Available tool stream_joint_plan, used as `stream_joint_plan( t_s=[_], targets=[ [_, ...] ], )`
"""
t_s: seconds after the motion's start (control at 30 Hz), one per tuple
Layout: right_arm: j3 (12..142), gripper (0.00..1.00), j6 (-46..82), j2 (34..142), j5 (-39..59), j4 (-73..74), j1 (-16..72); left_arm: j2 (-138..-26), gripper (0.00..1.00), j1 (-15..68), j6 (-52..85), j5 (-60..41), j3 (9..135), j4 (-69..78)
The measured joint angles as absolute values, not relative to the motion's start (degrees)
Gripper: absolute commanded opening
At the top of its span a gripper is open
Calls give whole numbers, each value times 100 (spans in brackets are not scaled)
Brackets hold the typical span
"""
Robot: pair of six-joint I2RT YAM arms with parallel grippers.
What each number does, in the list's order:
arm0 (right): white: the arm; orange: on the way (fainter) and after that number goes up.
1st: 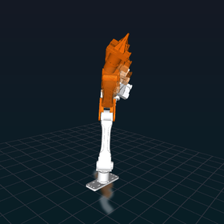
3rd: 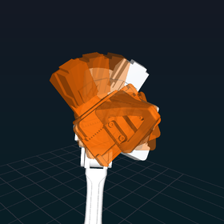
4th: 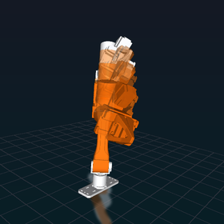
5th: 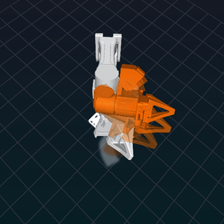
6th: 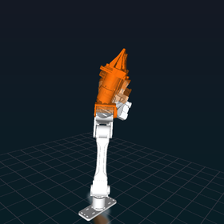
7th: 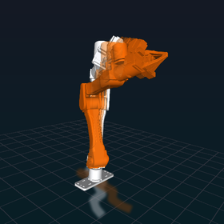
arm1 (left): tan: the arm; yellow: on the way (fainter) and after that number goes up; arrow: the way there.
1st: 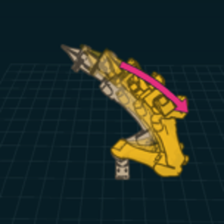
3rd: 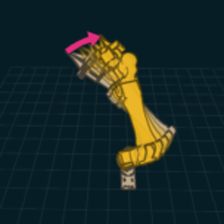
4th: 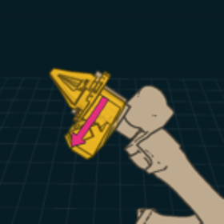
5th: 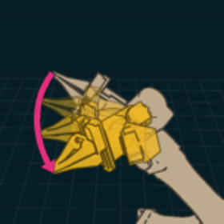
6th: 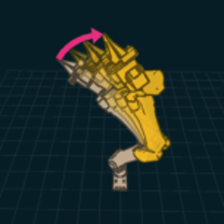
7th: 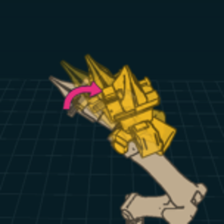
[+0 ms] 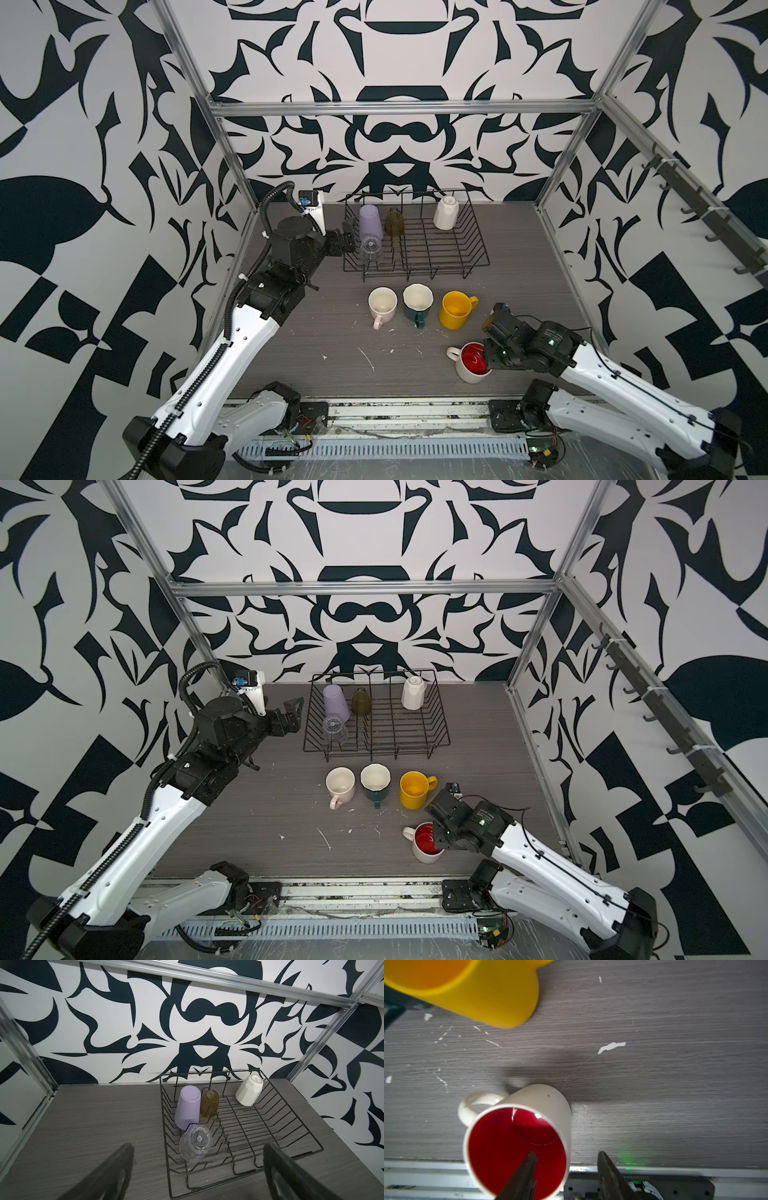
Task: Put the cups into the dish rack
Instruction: 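Grip the red-lined white mug's rim with the right gripper and lift it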
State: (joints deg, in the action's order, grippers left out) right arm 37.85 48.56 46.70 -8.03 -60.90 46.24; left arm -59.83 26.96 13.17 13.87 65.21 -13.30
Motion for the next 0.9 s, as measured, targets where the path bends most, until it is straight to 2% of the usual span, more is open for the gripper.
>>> stream_joint_plan(
  t_s=[0.13, 0.47, 0.9],
  targets=[
    [3592, 38, 4932, 4836, -819, -5798, 4624, -5835, 99, 2694, 1347, 1435, 6401, -1315],
    [3358, 0, 4775, 5186, -762, -5214, 4626, -5468, 99, 2657, 1435, 1544, 6163, -1328],
    [3769, 0, 4285, 4786, -510, -5472, 4626, -5245, 99, 2449, 1699, 1712, 5878, -1295]
  ],
)
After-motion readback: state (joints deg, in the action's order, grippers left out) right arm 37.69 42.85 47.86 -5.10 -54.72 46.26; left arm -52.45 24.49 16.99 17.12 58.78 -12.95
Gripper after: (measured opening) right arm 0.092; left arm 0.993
